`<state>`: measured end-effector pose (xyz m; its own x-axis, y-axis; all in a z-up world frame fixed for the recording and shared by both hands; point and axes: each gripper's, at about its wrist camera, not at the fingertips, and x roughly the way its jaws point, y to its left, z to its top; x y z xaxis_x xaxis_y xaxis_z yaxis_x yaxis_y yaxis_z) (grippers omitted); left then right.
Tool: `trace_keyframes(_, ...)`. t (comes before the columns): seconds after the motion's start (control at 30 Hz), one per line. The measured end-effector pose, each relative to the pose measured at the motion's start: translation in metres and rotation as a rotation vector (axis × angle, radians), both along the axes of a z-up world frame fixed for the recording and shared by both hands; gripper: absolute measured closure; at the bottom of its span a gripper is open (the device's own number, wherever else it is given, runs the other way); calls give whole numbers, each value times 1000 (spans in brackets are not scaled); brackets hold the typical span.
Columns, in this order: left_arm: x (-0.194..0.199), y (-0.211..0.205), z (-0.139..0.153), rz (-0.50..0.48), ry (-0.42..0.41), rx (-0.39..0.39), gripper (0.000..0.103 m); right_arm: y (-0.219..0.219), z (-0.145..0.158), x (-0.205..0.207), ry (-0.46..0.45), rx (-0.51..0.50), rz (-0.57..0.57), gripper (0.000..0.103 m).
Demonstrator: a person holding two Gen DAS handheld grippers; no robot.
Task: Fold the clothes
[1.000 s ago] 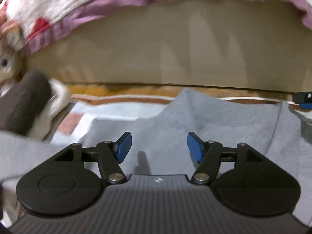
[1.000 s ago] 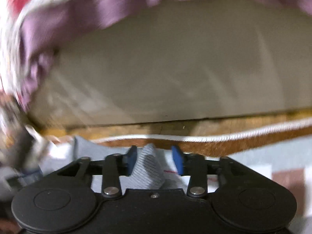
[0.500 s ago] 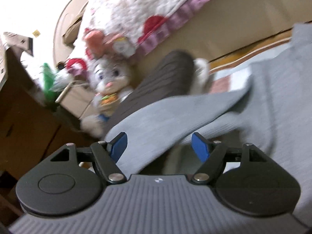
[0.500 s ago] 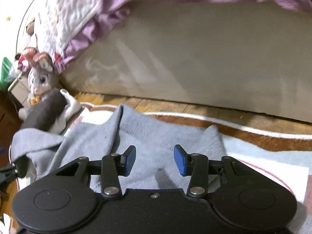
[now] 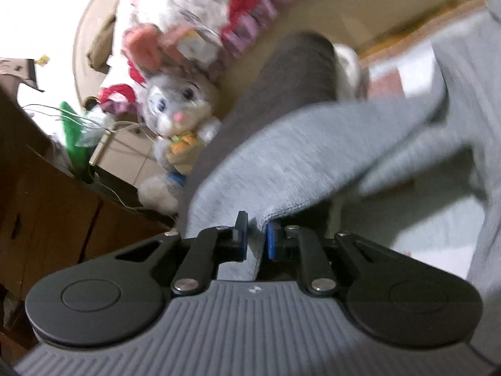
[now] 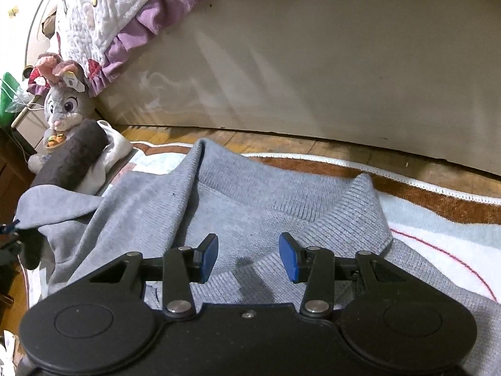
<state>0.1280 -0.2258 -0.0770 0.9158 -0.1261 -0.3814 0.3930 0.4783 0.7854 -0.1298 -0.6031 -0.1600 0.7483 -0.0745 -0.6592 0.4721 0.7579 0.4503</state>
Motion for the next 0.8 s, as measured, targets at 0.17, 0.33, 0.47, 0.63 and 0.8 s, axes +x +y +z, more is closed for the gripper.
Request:
trace_keyframes(0.17,16,-9,36,-15,-71,-28,91,1,-2,1,1,12,9,54)
trace_keyframes(0.33,59,-22,79,22,-53,-74,99,6,-9,3,27,-3,30,55)
trace_keyframes(0.47,111,-30,125,121,-30,-171,98,4,-11,0,14,4,31,55)
trace_keyframes(0.63,156,-56,125,200,-87,-97,93,4,-11,1,14,-5,36,55)
trace_keyframes(0.8,181,-63,114,352,-165,-144,86,8,-12,2,14,-35,44,55)
